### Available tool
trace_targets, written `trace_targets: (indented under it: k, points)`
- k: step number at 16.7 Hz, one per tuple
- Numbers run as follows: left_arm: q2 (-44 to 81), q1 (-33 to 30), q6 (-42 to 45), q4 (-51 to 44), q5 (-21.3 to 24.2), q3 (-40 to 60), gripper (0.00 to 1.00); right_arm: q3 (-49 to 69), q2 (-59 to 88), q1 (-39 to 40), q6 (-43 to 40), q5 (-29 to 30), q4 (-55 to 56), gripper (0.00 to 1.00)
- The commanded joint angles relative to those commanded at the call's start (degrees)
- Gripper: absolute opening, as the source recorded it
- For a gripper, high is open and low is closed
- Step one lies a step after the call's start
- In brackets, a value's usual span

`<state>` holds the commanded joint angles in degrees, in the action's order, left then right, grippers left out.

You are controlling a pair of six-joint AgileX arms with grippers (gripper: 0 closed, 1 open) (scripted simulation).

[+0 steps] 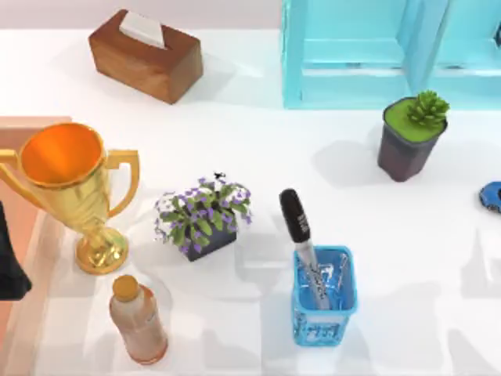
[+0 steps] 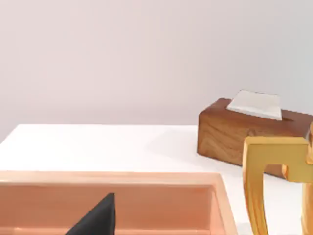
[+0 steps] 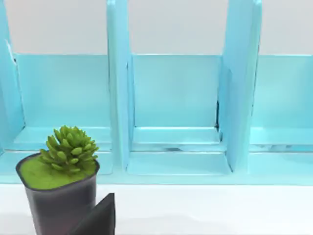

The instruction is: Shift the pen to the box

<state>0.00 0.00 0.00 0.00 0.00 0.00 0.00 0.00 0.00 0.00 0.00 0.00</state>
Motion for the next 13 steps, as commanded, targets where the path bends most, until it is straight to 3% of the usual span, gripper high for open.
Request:
trace_targets:
  k: [5, 13]
  points:
    - [3.53, -3.68, -1.58, 1.01, 2.6, 3.34, 1.0, 0.0, 0.0, 0.0, 0.0, 0.0, 0.0, 1.0]
    - [33.46, -29.64, -7.52, 7.41, 8.21, 19.66, 1.0, 0.0, 0.0, 0.0, 0.0, 0.0, 0.0, 1.0]
